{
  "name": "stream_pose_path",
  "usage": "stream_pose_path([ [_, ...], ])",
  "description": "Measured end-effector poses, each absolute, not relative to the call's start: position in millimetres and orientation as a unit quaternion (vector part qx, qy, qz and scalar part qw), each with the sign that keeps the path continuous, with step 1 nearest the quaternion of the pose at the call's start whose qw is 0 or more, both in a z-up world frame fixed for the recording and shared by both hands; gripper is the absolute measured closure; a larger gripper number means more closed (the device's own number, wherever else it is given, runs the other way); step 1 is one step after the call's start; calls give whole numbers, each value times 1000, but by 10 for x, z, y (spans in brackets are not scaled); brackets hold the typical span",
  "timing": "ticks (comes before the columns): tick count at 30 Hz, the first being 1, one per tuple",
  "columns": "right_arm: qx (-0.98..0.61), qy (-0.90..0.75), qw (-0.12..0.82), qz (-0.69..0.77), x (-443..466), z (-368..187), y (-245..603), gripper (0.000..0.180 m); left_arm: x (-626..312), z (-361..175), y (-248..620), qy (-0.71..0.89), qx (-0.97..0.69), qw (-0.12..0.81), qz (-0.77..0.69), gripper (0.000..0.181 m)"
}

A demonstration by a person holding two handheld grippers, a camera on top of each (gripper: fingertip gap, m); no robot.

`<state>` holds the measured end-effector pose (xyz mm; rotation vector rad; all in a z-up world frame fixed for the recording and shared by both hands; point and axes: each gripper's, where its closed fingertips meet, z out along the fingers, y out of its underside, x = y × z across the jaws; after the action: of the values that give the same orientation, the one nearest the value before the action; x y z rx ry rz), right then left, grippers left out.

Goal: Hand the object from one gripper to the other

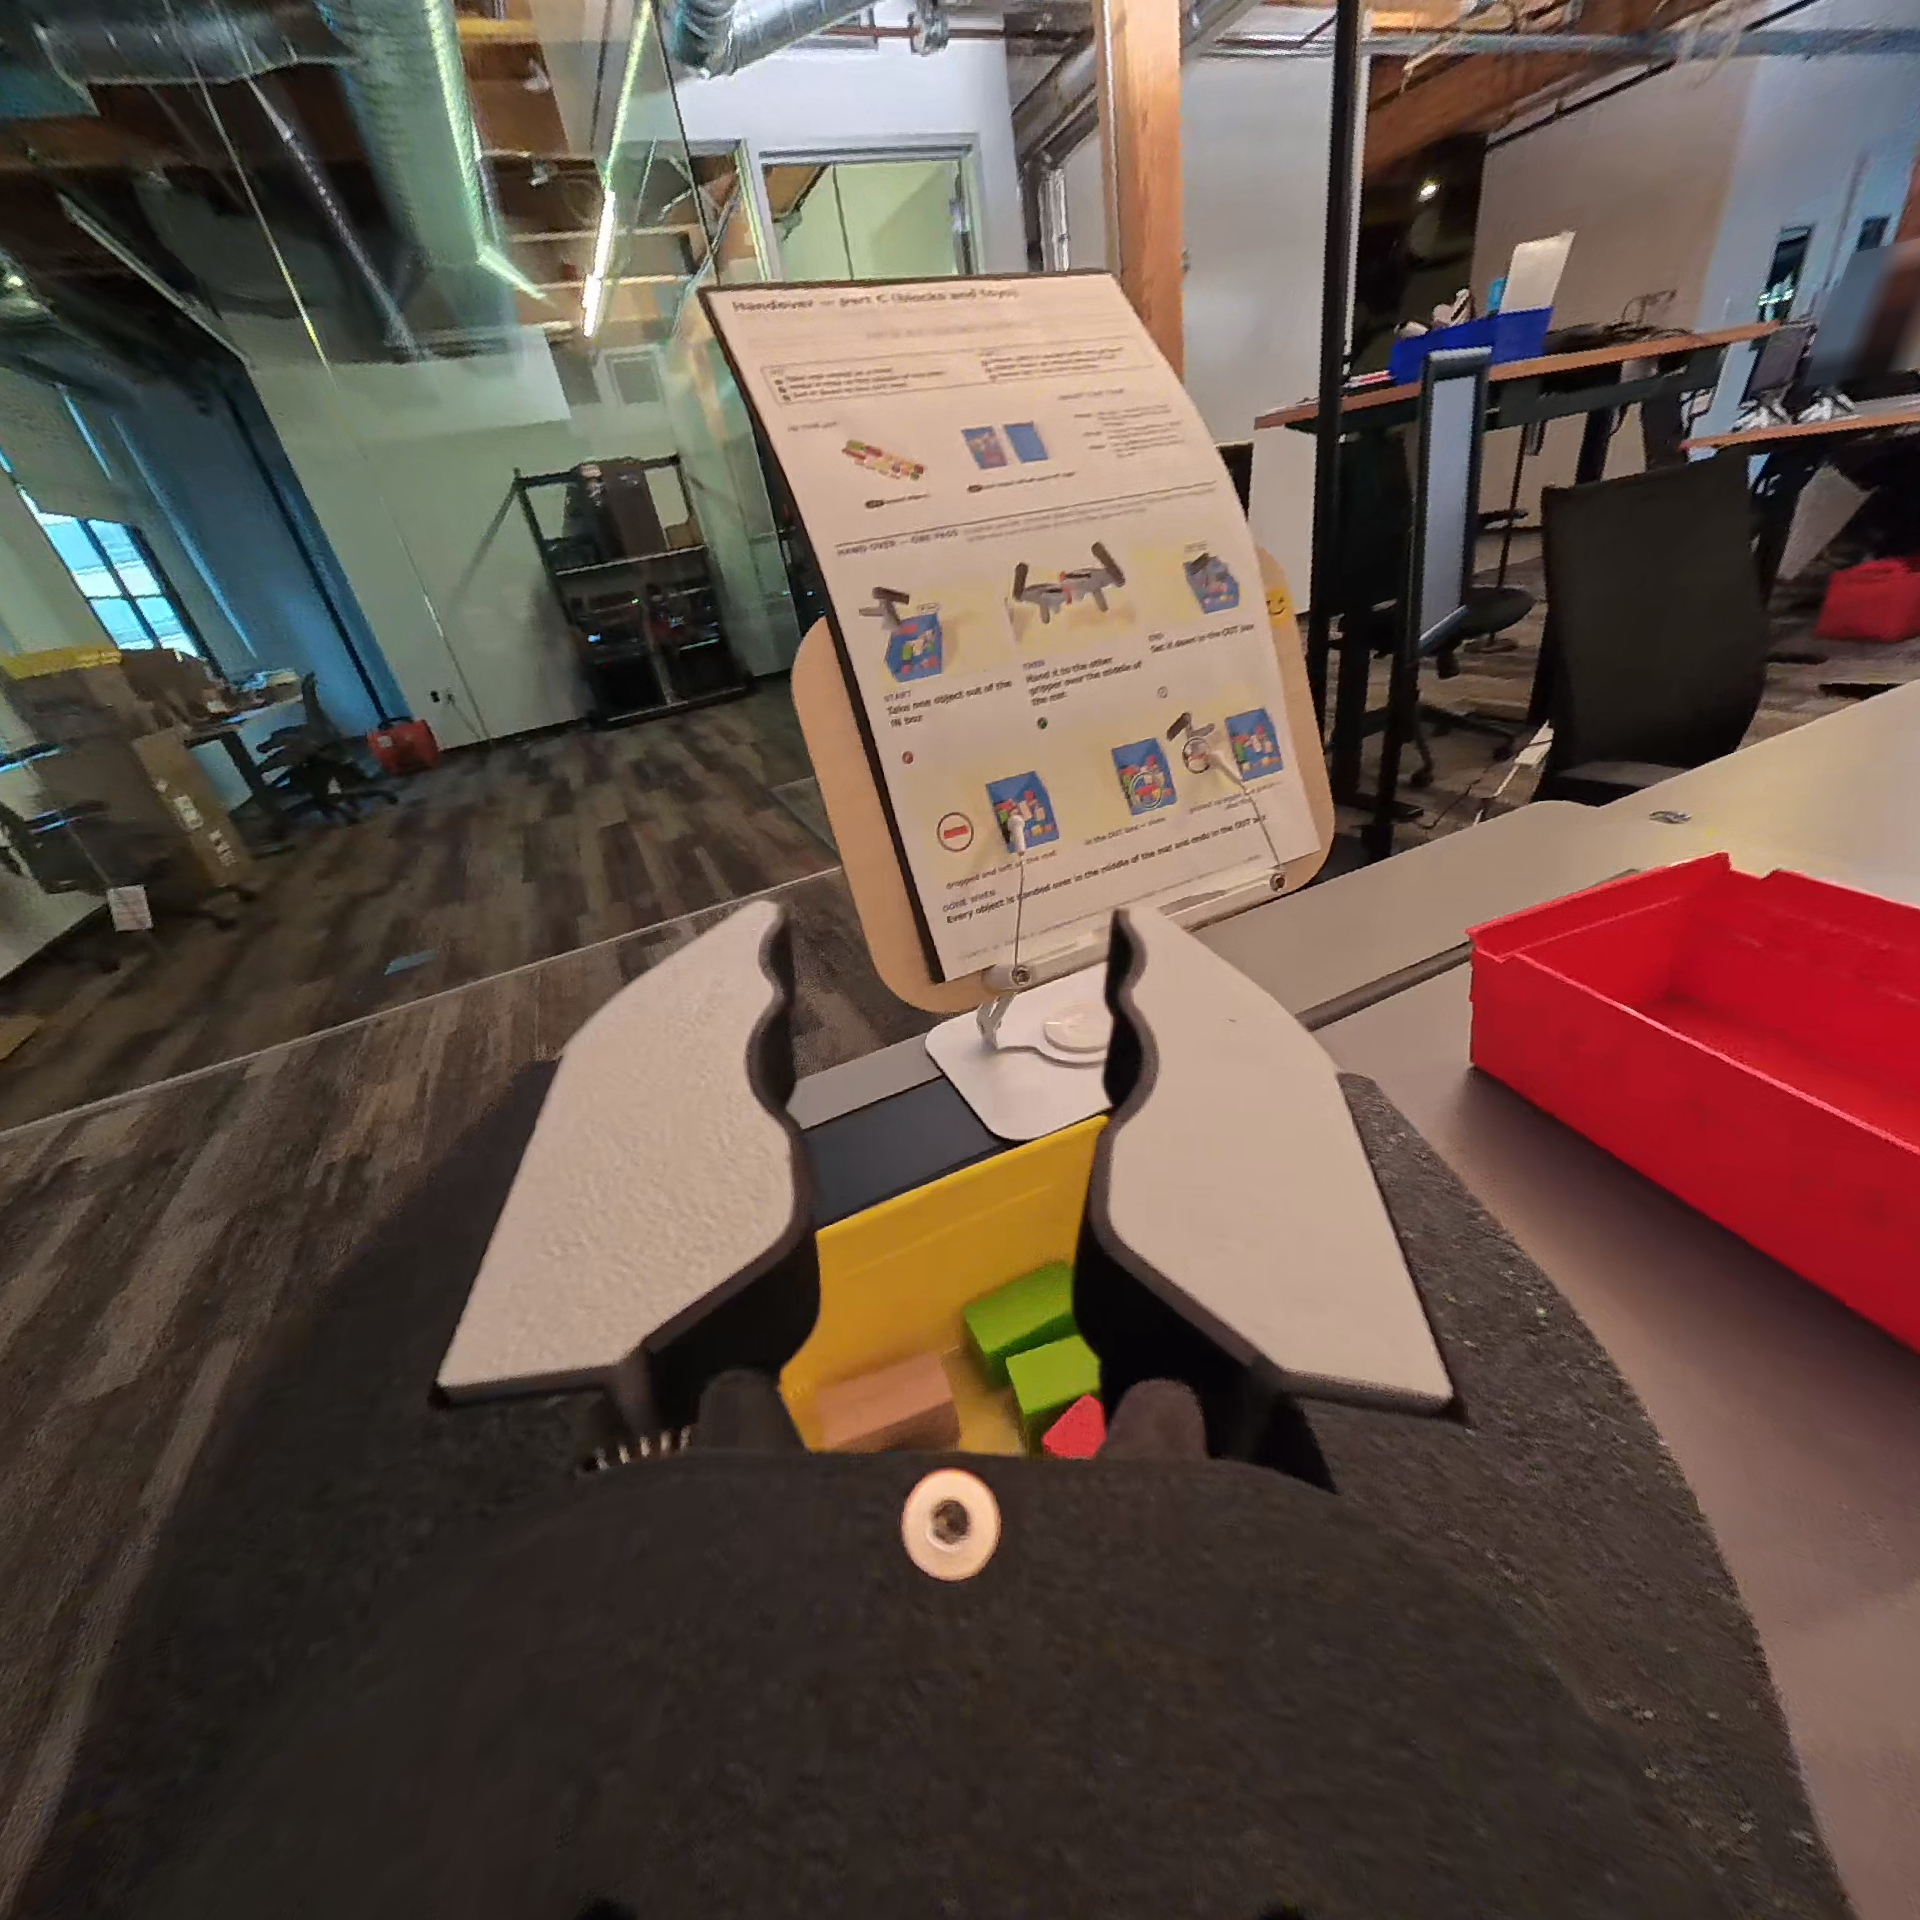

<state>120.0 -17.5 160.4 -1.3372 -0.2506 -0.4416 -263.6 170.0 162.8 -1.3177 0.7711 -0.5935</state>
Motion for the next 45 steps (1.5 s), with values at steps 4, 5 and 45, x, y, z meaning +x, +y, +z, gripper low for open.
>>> stream_pose_path([
  [4, -635, -100, 753, -141, 1190, 1567, -171, 110, -2567, 1661, 1661, 351, -565, 695, -272, 125],
  [5, -633, -101, 757, -127, 1177, 1568, -172, 111, -2551, 1668, 1637, 356, -558, 697, -275, 131],
  [45, -725, -152, 662, -114, 1278, 1005, 70, 135, -2502, -380, 918, 738, -584, 254, -221, 156],
])
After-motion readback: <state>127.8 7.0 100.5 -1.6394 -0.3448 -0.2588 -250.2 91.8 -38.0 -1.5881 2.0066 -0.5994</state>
